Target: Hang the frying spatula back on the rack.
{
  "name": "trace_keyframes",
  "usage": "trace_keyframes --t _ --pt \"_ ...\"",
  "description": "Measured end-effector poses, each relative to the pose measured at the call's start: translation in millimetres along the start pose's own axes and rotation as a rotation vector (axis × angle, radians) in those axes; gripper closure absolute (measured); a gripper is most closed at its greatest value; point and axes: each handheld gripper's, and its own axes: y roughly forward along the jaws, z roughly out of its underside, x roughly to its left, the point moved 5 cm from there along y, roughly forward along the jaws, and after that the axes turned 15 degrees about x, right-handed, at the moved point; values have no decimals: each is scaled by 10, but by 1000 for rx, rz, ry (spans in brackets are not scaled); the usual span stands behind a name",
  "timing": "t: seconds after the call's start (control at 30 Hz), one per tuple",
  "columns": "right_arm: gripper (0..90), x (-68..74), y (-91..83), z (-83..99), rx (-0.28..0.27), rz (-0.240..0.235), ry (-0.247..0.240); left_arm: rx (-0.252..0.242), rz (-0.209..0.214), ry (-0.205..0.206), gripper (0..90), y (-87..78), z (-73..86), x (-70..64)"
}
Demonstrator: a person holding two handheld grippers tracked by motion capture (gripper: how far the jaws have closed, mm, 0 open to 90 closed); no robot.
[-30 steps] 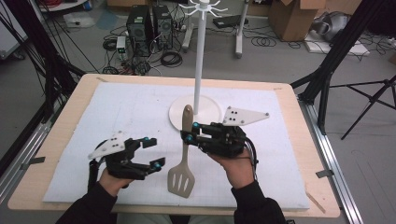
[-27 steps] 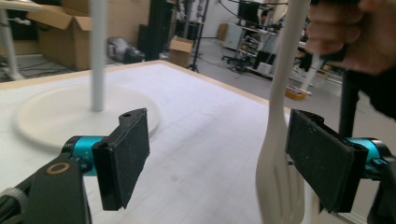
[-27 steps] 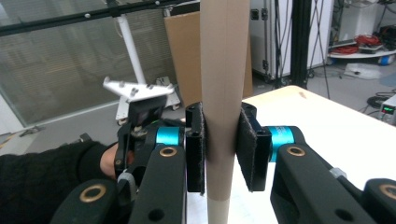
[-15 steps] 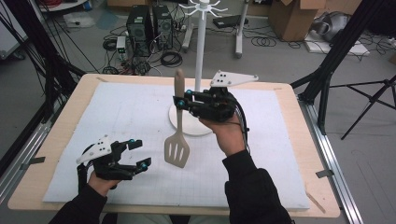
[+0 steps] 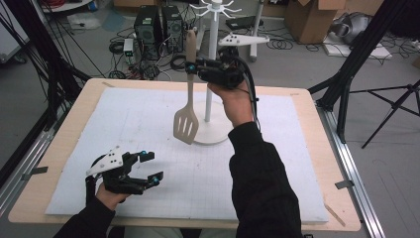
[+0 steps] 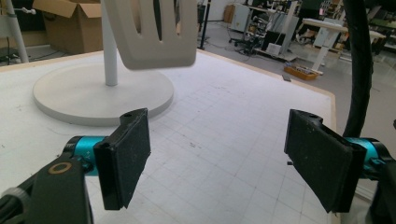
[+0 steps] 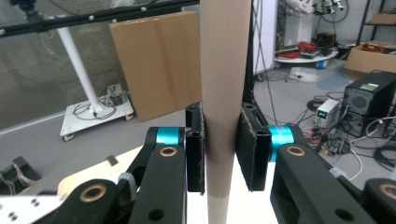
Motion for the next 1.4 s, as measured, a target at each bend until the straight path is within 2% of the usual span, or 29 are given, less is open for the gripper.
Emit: trace_keyframes --t 0.2,0.37,0.6,0.83,1.03,1.13,1.17,1.2,1.27,1.3,1.4 --pt "747 -140 10 -207 -12 29 25 5 4 3 229 18 11 -12" --pt "746 -216 32 -273 -24 43 52 1 1 -3 229 -1 12 -7" --pt "746 -308 14 -288 -34 49 96 0 5 -2 229 2 15 -15" --pt "746 -364 16 -224 -10 73 107 0 4 -3 229 1 15 -18" --pt "742 -384 -36 -168 -25 86 107 5 9 -1 239 3 22 -18" --pt "692 -387 -75 -127 -41 93 100 1 7 -4 238 -3 19 -15" --pt "614 -388 -97 -107 -53 90 105 1 7 -5 238 -7 20 -12" --pt "573 -394 -124 -80 -64 96 109 2 5 -7 237 -11 21 -8" --pt "507 -401 -175 -9 -64 120 106 0 7 -8 235 -12 23 1" --pt "480 -406 -218 57 -60 144 95 1 6 -9 235 -13 26 5" --pt "410 -408 -326 250 -49 171 71 2 6 -14 229 -8 32 16"
